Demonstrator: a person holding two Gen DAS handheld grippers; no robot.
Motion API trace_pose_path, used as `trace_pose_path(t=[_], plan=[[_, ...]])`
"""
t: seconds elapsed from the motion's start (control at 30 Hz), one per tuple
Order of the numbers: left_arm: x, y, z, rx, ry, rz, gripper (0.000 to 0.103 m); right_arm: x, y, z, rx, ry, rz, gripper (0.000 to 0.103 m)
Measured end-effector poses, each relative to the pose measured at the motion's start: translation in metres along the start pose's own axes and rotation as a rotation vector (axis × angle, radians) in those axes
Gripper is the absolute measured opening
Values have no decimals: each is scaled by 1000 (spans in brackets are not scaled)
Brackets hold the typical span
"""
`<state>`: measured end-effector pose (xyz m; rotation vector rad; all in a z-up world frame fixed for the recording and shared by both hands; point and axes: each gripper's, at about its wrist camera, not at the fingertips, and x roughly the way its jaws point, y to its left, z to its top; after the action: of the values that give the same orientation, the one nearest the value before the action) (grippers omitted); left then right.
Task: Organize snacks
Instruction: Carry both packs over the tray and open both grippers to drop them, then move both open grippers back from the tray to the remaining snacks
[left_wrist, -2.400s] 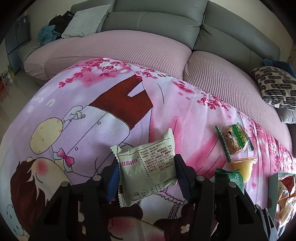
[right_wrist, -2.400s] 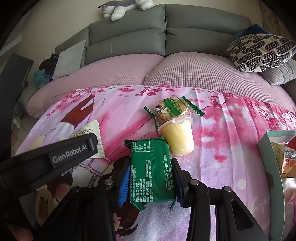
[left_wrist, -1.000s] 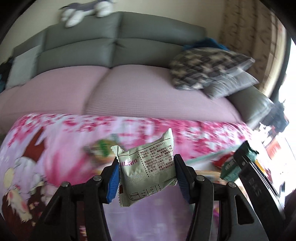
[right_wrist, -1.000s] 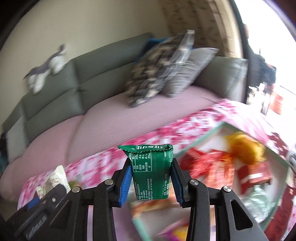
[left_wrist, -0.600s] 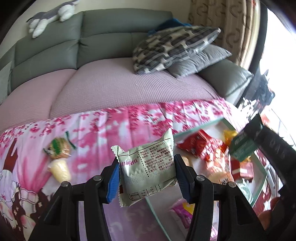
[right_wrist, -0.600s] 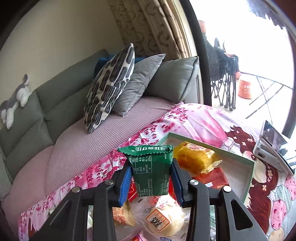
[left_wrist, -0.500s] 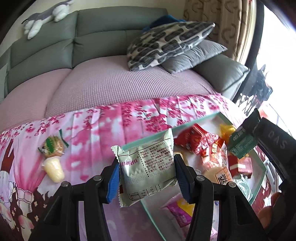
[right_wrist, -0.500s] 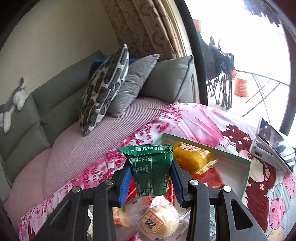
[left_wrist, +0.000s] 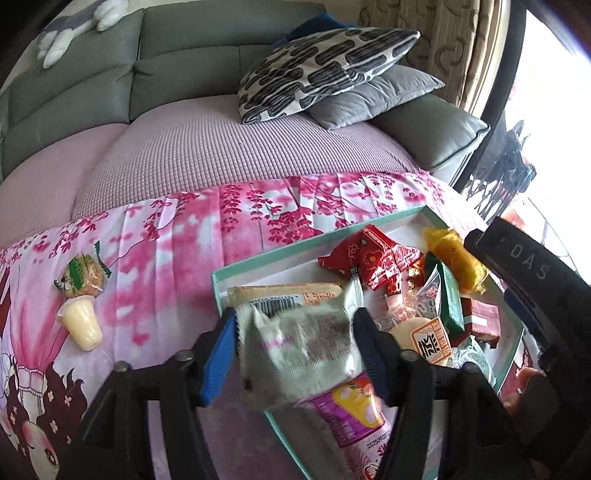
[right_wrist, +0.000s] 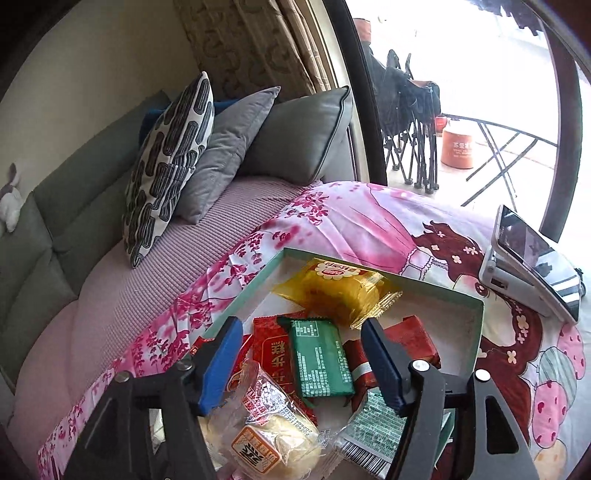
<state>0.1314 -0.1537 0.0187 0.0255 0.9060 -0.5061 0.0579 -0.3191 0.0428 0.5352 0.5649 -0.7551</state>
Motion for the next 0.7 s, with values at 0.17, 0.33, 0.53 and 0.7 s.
trace_pose_path(t=[0.17, 0.33, 0.53, 0.7], plan=[[-11, 11, 3, -43, -22, 2, 74, 1, 4, -2, -11, 5, 18, 85], [-13, 36, 6, -125, -42, 65, 77, 0, 11, -4, -32, 3, 27, 95], [-8, 74, 5, -249, -35, 184, 77, -2, 18, -7, -60, -4, 35, 101], [-14, 100, 3, -316, -55, 249, 96, -3, 25, -10, -75, -5, 51, 103]])
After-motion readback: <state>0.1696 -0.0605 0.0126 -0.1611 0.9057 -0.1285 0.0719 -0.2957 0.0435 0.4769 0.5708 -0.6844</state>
